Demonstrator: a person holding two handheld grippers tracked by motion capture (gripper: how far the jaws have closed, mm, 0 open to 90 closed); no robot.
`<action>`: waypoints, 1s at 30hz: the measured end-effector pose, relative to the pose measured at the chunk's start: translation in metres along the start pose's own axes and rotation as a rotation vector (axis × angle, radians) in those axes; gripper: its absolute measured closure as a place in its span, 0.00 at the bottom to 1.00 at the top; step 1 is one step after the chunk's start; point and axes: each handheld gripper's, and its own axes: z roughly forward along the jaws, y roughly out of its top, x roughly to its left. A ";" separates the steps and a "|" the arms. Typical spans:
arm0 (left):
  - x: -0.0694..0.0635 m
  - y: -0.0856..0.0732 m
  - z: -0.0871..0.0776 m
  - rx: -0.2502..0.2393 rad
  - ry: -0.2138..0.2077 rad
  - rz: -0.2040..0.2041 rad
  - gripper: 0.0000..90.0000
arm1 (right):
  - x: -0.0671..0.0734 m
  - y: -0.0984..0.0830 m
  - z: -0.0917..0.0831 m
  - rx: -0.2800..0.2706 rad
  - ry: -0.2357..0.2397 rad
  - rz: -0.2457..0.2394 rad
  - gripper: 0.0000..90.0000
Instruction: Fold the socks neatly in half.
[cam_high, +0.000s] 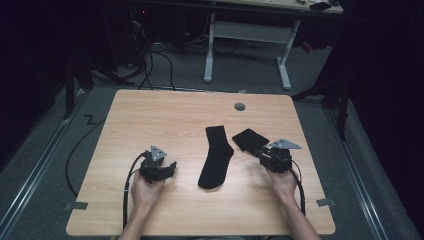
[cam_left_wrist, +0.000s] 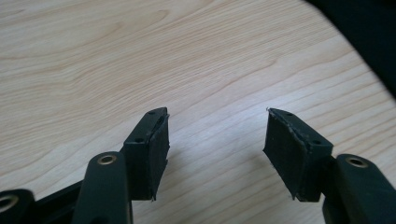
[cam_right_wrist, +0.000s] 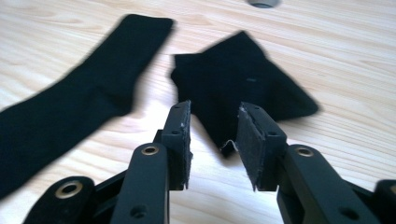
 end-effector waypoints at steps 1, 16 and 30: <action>0.004 -0.002 0.000 0.003 0.005 -0.007 0.45 | 0.000 0.000 0.000 0.000 0.000 0.000 0.73; 0.010 -0.008 0.000 0.000 0.020 -0.032 0.39 | -0.009 0.014 0.041 0.068 -0.046 0.046 0.59; 0.010 -0.008 0.000 0.001 0.022 -0.032 0.38 | -0.013 0.009 0.058 0.156 -0.018 0.043 0.95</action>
